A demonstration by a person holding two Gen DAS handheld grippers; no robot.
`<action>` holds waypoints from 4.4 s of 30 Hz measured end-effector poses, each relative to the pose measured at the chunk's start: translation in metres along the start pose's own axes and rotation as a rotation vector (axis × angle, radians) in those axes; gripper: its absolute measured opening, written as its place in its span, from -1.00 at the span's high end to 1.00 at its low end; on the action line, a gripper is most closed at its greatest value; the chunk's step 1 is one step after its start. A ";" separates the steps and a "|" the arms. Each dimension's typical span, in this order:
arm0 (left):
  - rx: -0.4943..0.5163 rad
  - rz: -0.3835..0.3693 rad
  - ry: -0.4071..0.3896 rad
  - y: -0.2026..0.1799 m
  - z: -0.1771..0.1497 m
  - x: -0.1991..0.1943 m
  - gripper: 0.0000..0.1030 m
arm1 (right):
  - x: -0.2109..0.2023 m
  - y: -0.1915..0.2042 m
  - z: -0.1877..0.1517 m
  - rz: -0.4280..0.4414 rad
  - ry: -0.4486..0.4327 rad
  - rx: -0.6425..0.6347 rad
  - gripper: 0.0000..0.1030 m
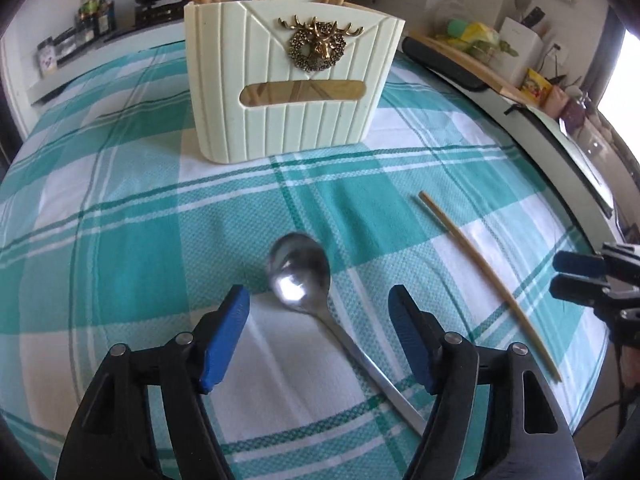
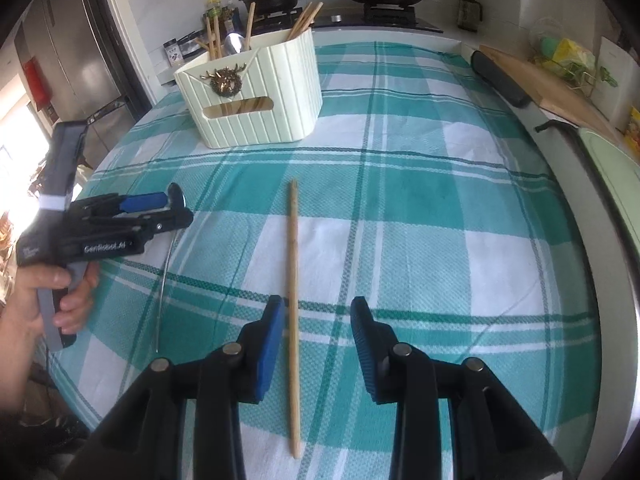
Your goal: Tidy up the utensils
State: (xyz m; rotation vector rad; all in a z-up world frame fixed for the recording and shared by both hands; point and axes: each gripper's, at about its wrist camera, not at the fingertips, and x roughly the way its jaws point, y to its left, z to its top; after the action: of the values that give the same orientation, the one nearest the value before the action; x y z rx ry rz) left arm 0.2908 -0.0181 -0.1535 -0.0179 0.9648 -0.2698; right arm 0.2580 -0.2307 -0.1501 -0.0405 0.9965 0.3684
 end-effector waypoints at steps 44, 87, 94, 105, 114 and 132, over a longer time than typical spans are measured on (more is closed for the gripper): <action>-0.112 0.076 -0.458 0.020 0.036 -0.163 1.00 | -0.106 0.054 0.094 0.091 -0.338 -0.143 0.88; -0.141 0.158 -0.273 0.085 0.199 -0.017 0.48 | 0.088 0.040 0.310 0.209 -0.190 0.031 0.70; -0.117 0.198 -0.354 0.074 0.173 -0.060 -0.61 | 0.065 0.028 0.298 0.191 -0.240 0.055 -0.14; -0.107 0.309 -0.472 0.022 0.079 -0.141 -0.99 | -0.050 0.031 0.208 0.083 -0.412 -0.025 -0.63; -0.127 0.305 -0.378 -0.001 0.020 -0.165 -0.99 | -0.091 0.069 0.095 -0.009 -0.455 -0.058 -0.99; -0.169 0.354 -0.340 -0.017 -0.012 -0.179 -0.99 | -0.119 0.105 0.027 -0.107 -0.428 -0.081 -0.99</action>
State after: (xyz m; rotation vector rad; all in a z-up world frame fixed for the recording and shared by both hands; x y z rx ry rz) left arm 0.1811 0.0090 -0.0129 -0.0461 0.6345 0.1395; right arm 0.1884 -0.1612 -0.0226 -0.0836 0.5534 0.3026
